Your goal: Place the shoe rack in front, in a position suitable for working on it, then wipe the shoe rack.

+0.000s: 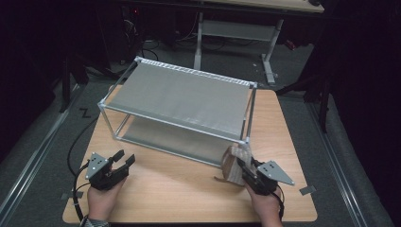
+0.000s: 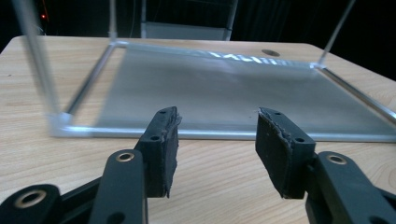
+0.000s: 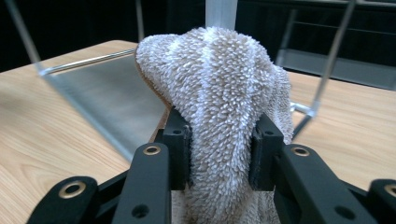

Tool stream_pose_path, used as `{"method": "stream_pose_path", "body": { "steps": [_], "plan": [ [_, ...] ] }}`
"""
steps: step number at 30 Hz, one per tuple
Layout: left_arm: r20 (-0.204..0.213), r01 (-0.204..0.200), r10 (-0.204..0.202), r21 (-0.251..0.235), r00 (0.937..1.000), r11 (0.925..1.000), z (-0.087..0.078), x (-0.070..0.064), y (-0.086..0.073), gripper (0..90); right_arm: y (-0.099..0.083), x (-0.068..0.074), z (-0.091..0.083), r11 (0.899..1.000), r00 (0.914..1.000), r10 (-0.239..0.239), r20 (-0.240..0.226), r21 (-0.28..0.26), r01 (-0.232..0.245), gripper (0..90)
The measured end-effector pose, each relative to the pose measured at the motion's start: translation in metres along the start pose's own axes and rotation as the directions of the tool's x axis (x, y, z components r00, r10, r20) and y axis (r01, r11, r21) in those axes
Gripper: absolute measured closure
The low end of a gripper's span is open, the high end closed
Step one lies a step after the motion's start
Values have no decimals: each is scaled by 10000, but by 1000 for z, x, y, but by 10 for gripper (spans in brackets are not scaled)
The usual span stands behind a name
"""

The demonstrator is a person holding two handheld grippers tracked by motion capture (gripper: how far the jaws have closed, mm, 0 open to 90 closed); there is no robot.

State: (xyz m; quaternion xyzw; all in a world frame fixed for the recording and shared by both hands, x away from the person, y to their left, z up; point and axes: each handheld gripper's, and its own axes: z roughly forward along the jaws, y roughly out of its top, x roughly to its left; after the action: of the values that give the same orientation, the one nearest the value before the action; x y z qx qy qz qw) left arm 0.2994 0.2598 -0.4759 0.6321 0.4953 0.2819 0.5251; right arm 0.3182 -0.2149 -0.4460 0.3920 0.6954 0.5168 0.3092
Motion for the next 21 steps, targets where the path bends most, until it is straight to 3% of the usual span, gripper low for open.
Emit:
{"method": "stream_pose_path", "body": {
  "steps": [4,8,13,17,21],
  "plan": [
    [196,69,-70,52,9998,10000,2,1,-3,469,7,13,20,9999,9982,37,-607,156,-28,633],
    [290,13,-18,169,9996,9999,3,4,-5,469,8,15,19,9997,9973,-141,-725,178,154,619],
    [344,108,-107,-36,9993,9999,1,2,-1,466,-2,15,7,9996,9957,-144,-910,231,165,592],
    [343,-146,151,-157,9993,9998,5,-8,4,460,-17,15,-5,9992,9951,-79,-982,382,117,624],
    [459,-113,124,-233,9989,9997,15,-16,7,456,-20,10,-21,9993,9972,-111,-736,339,136,634]
  ]
}}
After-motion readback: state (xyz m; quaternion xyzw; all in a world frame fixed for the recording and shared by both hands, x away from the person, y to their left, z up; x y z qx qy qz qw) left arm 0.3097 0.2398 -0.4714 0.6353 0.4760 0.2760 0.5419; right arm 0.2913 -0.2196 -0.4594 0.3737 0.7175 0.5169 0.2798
